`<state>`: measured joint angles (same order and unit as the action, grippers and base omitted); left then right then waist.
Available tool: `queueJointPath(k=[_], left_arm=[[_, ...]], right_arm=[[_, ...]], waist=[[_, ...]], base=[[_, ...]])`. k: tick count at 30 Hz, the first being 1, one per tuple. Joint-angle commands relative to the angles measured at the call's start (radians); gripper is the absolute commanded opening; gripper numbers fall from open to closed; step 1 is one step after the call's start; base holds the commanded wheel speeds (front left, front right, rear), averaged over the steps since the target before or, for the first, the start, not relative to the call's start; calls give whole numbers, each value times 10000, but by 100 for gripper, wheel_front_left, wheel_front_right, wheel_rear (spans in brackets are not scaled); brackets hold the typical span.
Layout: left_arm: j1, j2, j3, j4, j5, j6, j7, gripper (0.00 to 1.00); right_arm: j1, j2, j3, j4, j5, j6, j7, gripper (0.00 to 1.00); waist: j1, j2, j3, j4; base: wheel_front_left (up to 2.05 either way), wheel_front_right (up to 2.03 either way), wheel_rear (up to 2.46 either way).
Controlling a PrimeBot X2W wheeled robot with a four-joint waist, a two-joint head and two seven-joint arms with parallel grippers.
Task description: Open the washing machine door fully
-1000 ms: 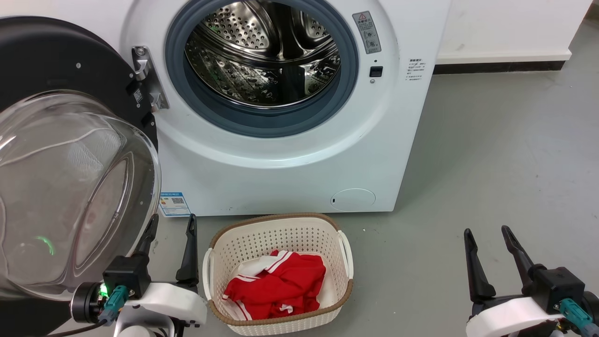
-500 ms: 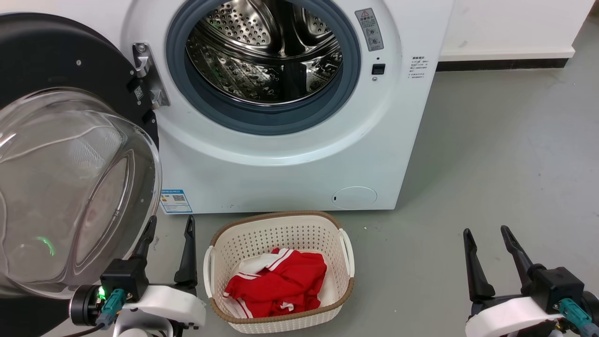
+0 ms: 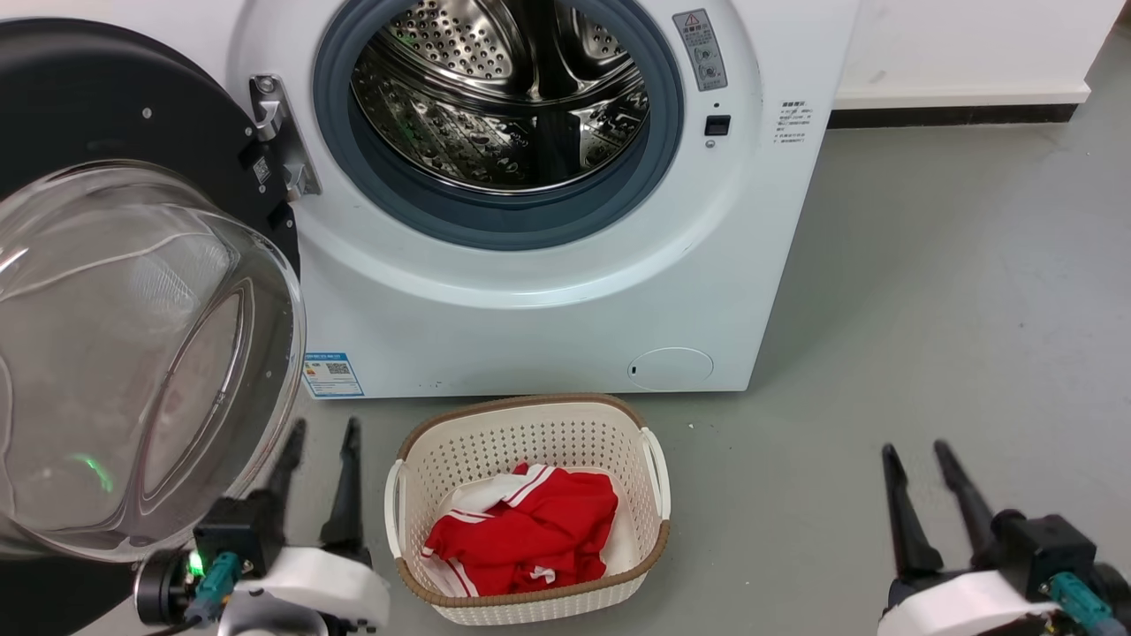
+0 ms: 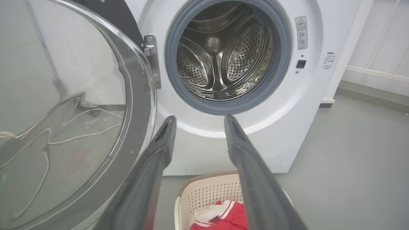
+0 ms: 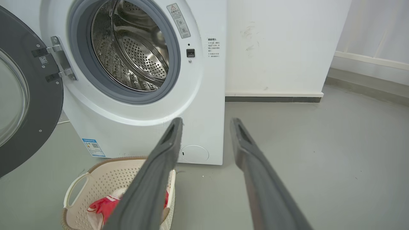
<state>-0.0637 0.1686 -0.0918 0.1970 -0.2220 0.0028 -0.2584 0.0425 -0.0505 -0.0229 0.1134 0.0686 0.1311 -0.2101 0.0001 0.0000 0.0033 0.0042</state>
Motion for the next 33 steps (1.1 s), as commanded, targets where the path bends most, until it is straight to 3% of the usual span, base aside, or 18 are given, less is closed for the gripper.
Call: queueJointPath(k=[1,33], left_arm=[[5,-6,9,24,-17,-3,12,0],[-177,-455,788,247,-5238,-507,1420,0]], right_arm=[[11,0,1,16,16,0,1,0],[-569,-42,-292,550,5856,-2,1183,0]], waist=[[0,0,0,0],[-1,0,0,-10]], base=[[0,0,0],[0,0,0]])
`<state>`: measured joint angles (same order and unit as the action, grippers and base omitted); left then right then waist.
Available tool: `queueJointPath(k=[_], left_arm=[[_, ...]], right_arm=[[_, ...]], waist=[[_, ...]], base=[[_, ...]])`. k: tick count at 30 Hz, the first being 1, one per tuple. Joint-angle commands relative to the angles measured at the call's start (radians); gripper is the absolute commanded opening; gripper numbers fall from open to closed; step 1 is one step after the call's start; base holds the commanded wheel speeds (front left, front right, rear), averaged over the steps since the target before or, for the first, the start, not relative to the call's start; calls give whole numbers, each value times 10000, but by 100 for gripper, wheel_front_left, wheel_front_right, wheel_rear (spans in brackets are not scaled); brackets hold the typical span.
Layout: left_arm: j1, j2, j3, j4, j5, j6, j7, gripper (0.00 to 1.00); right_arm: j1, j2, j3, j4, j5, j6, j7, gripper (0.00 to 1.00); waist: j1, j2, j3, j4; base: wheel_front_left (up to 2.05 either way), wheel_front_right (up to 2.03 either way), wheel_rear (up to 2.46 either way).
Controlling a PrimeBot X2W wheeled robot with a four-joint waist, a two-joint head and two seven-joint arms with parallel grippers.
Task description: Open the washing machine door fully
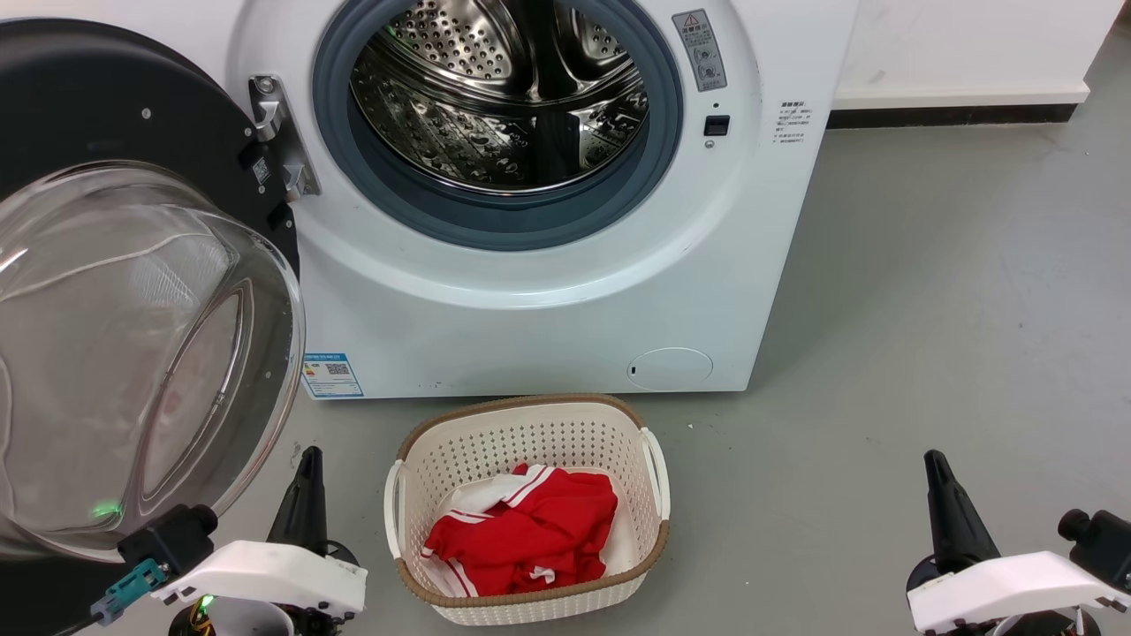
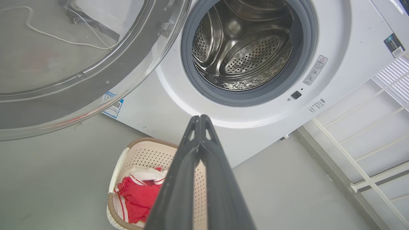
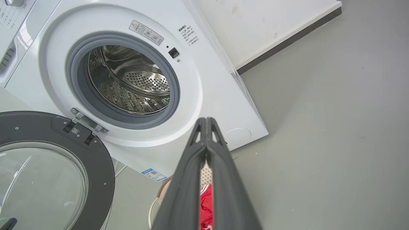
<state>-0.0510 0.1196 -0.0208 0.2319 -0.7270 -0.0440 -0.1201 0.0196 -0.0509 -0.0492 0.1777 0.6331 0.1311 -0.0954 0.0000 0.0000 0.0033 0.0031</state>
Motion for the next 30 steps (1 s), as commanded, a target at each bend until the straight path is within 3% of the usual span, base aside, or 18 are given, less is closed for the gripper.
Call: queueJointPath(k=[1,30], left_arm=[[-311,24,100,-99,-324,-55,73,0],[-463,-268,617,-10,-3793,-394,1005,0]], right_arm=[[-359,-39,-39,-82,365,-2,72,0],[-749,-45,-269,221,4221,-2,877,0]], waist=[[0,0,0,0],[0,0,0,-10]], base=[[0,0,0],[0,0,0]])
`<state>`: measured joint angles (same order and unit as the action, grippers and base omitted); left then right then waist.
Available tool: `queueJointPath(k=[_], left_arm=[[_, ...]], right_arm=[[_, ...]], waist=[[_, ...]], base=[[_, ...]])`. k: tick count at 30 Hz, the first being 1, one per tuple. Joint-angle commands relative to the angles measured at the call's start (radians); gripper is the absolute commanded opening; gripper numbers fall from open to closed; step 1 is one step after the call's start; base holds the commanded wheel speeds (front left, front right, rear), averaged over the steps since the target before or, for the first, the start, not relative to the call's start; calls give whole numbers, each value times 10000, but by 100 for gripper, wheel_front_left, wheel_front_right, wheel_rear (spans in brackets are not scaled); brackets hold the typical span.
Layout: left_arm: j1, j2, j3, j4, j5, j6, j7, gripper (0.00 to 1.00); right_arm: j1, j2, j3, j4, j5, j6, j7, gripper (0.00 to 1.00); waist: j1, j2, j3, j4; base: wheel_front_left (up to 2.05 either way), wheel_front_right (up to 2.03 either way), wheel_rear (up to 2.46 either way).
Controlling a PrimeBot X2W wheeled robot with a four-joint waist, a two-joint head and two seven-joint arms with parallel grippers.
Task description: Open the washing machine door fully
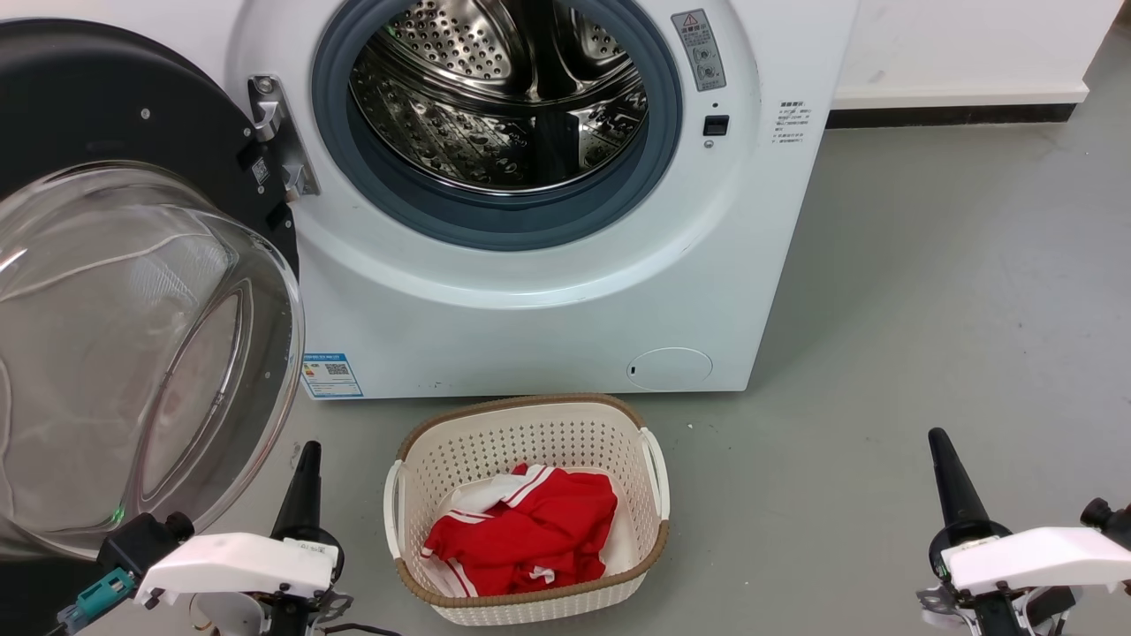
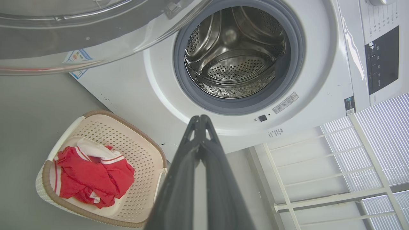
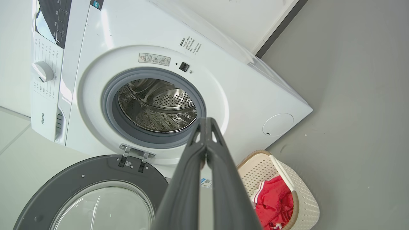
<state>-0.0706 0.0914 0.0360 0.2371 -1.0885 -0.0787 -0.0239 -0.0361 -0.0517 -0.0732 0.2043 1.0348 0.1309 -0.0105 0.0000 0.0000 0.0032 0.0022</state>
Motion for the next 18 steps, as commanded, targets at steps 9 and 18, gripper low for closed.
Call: queueJointPath(k=[9,18], left_arm=[[-304,-54,177,-40,-975,-129,260,0],[-315,-132,293,-16,-1810,-206,481,0]], right_arm=[[-304,-36,-84,24,1091,-1,215,0],[-408,-35,-145,95,2011,-1,421,0]], waist=[[0,0,0,-3],[0,0,0,-6]], base=[[0,0,0],[0,0,0]])
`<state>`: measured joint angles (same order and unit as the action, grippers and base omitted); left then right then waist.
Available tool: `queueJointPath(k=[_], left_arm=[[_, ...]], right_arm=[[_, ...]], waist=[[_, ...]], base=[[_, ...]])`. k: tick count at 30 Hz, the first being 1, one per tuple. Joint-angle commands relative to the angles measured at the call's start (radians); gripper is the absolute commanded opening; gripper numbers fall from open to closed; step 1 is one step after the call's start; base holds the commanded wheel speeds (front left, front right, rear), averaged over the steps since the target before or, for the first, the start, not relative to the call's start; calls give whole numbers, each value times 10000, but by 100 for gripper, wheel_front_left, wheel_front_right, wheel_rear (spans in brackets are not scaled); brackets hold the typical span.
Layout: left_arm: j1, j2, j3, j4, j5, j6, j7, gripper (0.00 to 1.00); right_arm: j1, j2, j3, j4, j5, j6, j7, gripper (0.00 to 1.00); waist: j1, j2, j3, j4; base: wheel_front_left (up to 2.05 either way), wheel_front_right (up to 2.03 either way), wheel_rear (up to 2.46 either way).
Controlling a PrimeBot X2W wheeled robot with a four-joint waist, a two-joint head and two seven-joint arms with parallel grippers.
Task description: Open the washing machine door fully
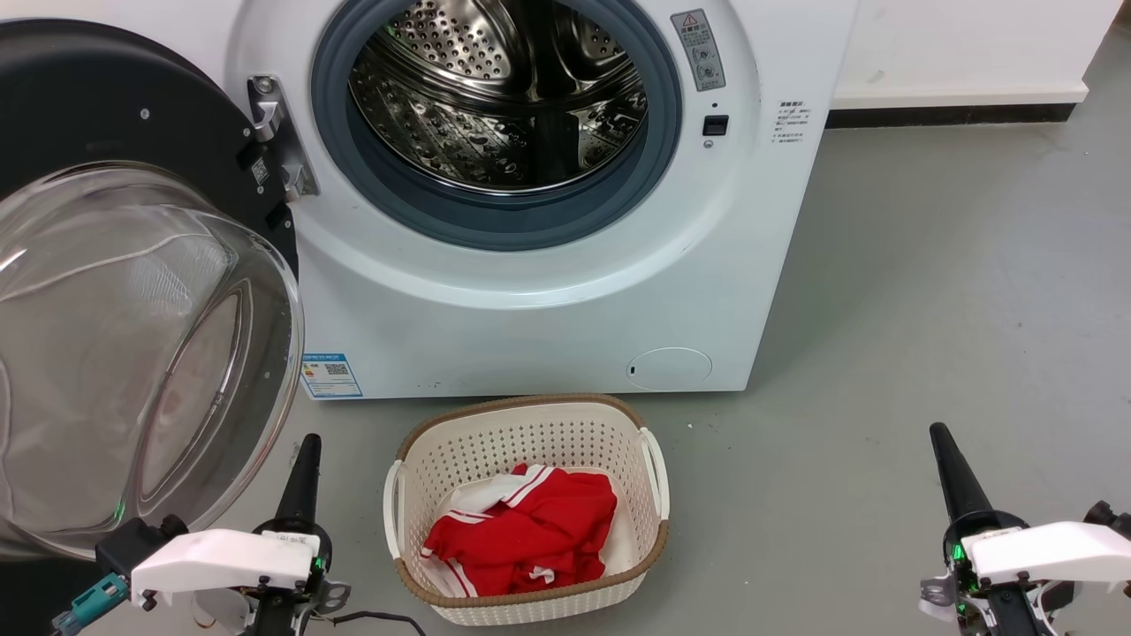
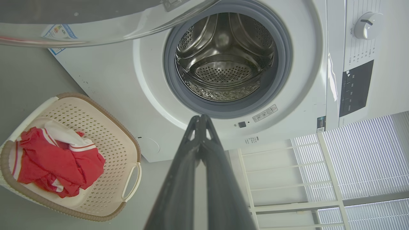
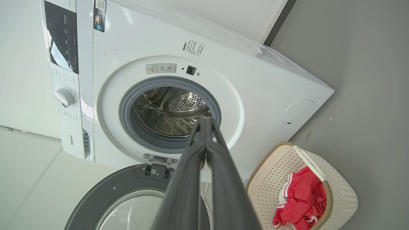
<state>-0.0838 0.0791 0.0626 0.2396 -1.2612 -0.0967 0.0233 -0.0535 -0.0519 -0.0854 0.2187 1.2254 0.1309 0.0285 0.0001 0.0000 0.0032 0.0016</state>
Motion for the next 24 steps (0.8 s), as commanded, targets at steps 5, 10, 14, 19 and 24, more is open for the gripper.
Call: queueJointPath(k=[5,10,14,19,24], left_arm=[[-202,-52,92,-28,-518,-78,128,0],[-223,-84,161,-16,-940,-118,249,0],[-238,-107,213,-7,-1262,-148,333,0],[-259,-137,268,4,-1644,-179,439,0],[-266,-166,317,16,-2023,-215,534,0]], right_arm=[[-271,-30,-54,-7,591,-1,139,0],[-336,-29,-87,30,1053,-2,240,0],[-374,-27,-107,59,1412,-2,317,0],[-399,-26,-134,99,1834,-2,414,0],[-436,-24,-163,137,2252,-2,507,0]], waist=[[-1,0,0,-2],[-1,0,0,-3],[-1,0,0,-5],[-1,0,0,-6],[-1,0,-1,-8]], base=[[0,0,0],[0,0,0],[0,0,0],[0,0,0],[0,0,0]])
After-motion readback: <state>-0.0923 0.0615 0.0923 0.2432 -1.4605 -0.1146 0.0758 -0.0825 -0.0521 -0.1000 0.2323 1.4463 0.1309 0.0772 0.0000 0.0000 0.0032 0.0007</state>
